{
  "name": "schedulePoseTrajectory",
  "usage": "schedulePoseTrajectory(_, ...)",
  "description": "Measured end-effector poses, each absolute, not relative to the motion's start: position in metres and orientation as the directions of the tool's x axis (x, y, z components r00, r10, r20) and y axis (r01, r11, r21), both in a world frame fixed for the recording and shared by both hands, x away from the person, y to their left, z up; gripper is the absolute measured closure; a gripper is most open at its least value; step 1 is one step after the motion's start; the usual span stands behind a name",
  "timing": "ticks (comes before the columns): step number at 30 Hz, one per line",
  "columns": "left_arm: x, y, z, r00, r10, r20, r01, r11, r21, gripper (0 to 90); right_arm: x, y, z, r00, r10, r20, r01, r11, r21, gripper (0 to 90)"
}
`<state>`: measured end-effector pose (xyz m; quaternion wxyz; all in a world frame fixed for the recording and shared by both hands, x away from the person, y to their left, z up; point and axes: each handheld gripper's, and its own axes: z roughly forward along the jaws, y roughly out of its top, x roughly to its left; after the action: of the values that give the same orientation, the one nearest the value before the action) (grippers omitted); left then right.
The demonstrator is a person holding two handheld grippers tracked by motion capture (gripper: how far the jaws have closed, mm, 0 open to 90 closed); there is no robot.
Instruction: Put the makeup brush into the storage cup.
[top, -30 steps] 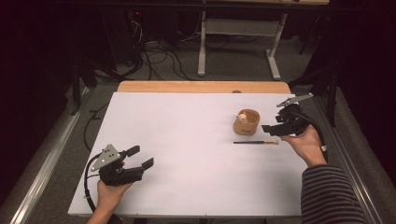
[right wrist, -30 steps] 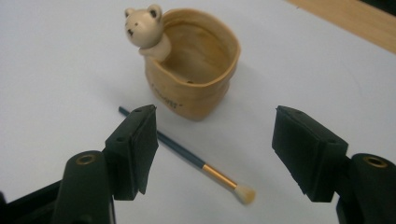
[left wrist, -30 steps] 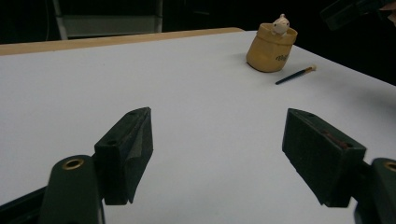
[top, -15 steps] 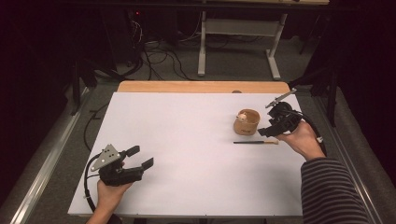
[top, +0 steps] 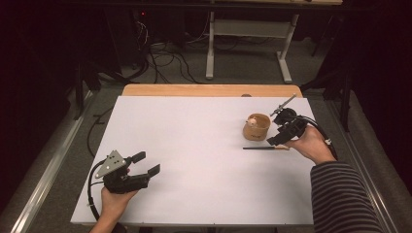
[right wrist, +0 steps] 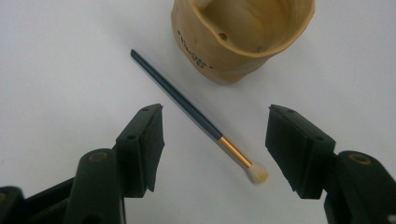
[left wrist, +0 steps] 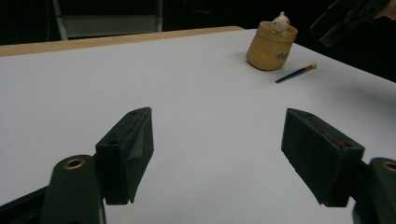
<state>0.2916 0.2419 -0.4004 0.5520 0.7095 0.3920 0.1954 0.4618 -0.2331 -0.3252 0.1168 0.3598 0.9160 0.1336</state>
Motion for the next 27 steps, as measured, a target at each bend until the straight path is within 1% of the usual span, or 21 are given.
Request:
schedulePoseTrajectory(3,0.291,0.242,-0.400,0.618,0.771,-0.153,0.338,-0.085,0.937,25.8,0.465,-0.231,-0.331,-0.734,0.668,-0.121,0.616,0.730,0.296,39.4)
schedulePoseTrajectory(11,0.290,0.241,-0.400,0.620,0.771,-0.146,0.333,-0.090,0.939,25.8,0.467,-0.229,-0.338,-0.739,0.666,-0.101,0.626,0.735,0.260,41.2)
schedulePoseTrajectory(16,0.290,0.241,-0.400,0.620,0.771,-0.146,0.334,-0.091,0.938,25.8,0.469,-0.231,-0.344,-0.748,0.658,-0.092,0.623,0.742,0.248,42.2)
schedulePoseTrajectory(21,0.290,0.241,-0.400,0.619,0.772,-0.145,0.336,-0.094,0.937,25.8,0.470,-0.232,-0.351,-0.736,0.673,-0.078,0.645,0.731,0.224,42.9)
schedulePoseTrajectory(26,0.290,0.241,-0.400,0.619,0.772,-0.144,0.336,-0.095,0.937,25.8,0.475,-0.233,-0.356,-0.756,0.650,-0.076,0.624,0.751,0.215,43.3)
schedulePoseTrajectory(27,0.290,0.241,-0.400,0.619,0.772,-0.143,0.337,-0.096,0.937,25.8,0.471,-0.231,-0.356,-0.712,0.699,-0.064,0.679,0.709,0.190,43.3)
